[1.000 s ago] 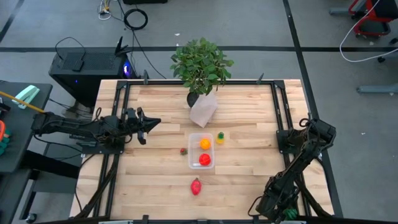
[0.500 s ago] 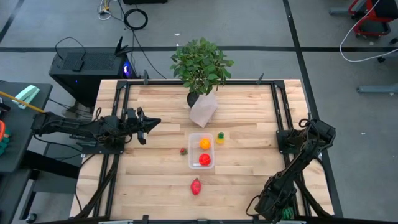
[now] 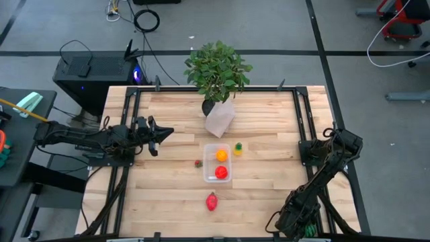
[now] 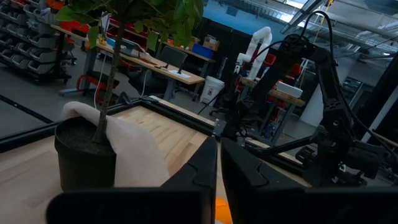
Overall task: Pick and placing Produce into tupperware
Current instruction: Put the green watermelon into the transparent bin
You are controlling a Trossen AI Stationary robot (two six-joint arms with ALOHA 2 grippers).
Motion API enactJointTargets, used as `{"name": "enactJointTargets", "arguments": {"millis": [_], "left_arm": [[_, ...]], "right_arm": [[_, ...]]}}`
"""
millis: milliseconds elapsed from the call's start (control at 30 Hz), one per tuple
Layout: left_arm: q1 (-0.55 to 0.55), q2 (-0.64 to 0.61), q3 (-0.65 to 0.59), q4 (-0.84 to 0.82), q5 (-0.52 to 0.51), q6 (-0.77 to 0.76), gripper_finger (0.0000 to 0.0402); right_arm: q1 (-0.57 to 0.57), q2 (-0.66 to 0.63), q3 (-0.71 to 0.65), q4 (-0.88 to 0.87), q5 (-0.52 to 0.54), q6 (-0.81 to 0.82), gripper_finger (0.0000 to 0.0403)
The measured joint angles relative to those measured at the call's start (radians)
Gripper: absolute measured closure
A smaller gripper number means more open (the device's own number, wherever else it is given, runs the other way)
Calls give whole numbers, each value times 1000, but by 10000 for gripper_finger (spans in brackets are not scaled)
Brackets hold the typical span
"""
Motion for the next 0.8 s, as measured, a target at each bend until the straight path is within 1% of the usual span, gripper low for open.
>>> {"name": "enactJointTargets", "arguments": {"millis": [200,367,500,667,800], "left_arm": [[0,0,0,0,0,0,383],[0,0,0,0,0,0,377],[0,0,0,0,0,0,372],[0,0,0,-1,0,1,377],[0,0,0,-1,0,1,382]], "right_arm": [[-18,0,0,0,-4,-12,107],[-57,-11,2,5,-4,-41,109],[-88,-51,4,-69,20,-61,109],[-141,-130,3,-134,87,-70,109],[-207,-208,6,-147,206,-61,109]]}}
